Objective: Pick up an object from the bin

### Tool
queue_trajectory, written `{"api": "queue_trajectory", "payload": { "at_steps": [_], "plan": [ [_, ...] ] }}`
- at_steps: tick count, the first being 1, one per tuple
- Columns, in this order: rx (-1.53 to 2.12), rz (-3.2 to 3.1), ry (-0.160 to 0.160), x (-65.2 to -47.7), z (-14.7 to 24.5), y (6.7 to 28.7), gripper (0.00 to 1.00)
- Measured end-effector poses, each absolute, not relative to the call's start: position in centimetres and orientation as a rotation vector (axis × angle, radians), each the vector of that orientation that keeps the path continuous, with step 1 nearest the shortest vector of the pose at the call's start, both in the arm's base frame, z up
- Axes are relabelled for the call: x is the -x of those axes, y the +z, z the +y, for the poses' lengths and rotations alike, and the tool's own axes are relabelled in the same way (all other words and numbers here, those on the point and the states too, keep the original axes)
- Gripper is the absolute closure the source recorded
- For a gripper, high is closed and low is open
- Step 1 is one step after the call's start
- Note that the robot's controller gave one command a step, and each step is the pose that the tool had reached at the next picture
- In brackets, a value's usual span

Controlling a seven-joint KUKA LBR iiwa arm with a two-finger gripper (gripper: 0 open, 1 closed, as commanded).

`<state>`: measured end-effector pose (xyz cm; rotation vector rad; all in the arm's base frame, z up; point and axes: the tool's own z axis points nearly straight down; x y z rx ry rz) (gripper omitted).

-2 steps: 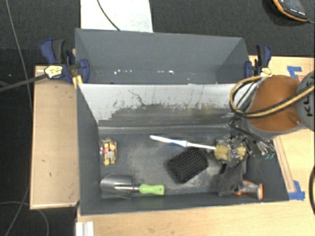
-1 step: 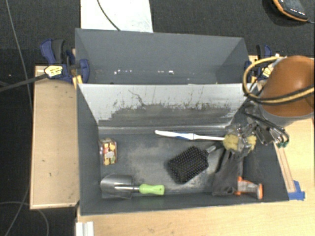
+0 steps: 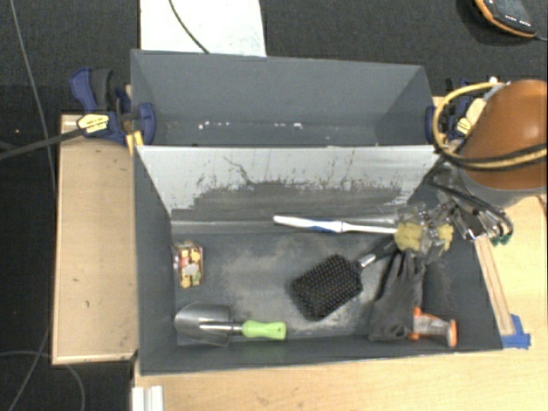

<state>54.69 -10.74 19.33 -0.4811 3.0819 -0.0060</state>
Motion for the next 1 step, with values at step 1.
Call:
{"api": "queue_trajectory", "payload": {
  "at_steps": [1],
  "plan": [
    [0.475, 3.091, -0.001, -53.93, -10.48, 25.11, 1.00]
  ]
}}
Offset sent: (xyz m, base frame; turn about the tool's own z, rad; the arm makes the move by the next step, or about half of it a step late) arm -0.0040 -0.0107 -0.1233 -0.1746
